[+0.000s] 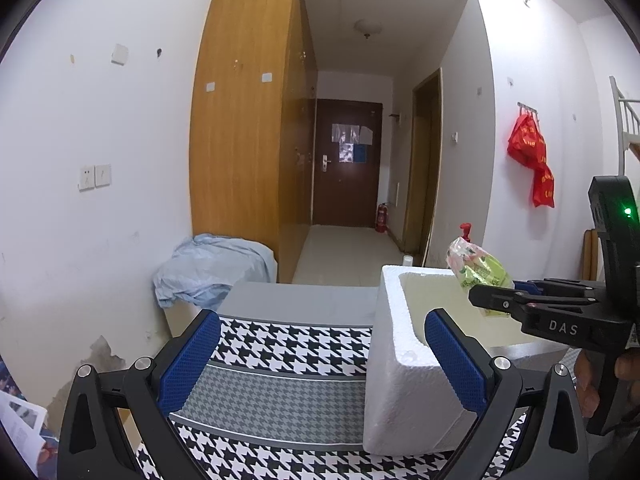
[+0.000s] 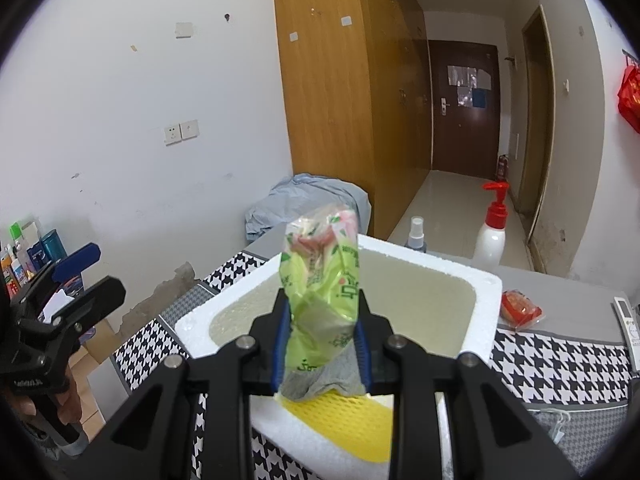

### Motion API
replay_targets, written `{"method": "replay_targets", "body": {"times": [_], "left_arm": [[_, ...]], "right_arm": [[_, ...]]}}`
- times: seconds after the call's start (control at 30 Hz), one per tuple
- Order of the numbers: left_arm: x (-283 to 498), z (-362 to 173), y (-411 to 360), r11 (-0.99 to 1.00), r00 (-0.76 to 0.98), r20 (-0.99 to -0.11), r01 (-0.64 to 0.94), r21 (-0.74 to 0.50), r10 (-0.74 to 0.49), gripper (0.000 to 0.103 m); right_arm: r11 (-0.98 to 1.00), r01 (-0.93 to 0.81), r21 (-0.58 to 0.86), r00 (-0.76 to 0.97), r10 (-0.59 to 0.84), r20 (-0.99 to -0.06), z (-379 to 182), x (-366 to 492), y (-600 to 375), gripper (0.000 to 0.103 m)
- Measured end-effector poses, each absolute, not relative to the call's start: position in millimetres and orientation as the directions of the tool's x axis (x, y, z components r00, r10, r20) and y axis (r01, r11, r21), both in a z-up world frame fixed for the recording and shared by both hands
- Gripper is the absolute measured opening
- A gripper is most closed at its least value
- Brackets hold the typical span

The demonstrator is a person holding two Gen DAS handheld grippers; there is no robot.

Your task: Organize soft objects

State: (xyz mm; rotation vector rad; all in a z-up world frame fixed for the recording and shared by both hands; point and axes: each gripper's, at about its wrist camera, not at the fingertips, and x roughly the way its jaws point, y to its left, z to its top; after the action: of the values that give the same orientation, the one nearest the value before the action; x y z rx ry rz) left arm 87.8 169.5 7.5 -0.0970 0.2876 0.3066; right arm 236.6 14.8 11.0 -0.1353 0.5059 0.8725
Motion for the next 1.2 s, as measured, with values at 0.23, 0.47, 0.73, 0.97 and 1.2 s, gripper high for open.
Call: {"method": "replay_targets", "body": {"times": [0.23,0.47,0.73,0.97,1.2], "left_arm": [[89.5,6.2,175.1,0.948,0.912,-0.3,-0.312,-0.062,0.28,0.102],[88.3,6.0,176.4,0.946,0.91,-0.299,-0.318,-0.061,0.286,0.102],[86.3,9.2,173.1,0.947,0.911,-0.297,-0.317,-0.055,0.288,0.102],[83.4,13.8,163.6,0.949,0.912,-0.295,-0.311,-0.045,0.284,0.102],[75.9,21.7,150.3,0.953,0.919,-0.274,-0.302,-0.034,0.282,0.102]], "right_arm": [[0.647,-0.755,0.105,0.527,0.695,-0.49,6.9,240.1,18.7,0.065],[0.657,-0.746,0.107,0.546,0.696,-0.467,11.4,236.2,13.3,0.09],[0.662,-0.744,0.097,0.56,0.695,-0.45,15.0,228.8,5.5,0.101],[0.66,-0.747,0.08,0.58,0.705,-0.408,25.8,212.4,-10.0,0.103],[0.661,-0.748,0.063,0.594,0.709,-0.38,33.6,201.5,-21.7,0.103]]}}
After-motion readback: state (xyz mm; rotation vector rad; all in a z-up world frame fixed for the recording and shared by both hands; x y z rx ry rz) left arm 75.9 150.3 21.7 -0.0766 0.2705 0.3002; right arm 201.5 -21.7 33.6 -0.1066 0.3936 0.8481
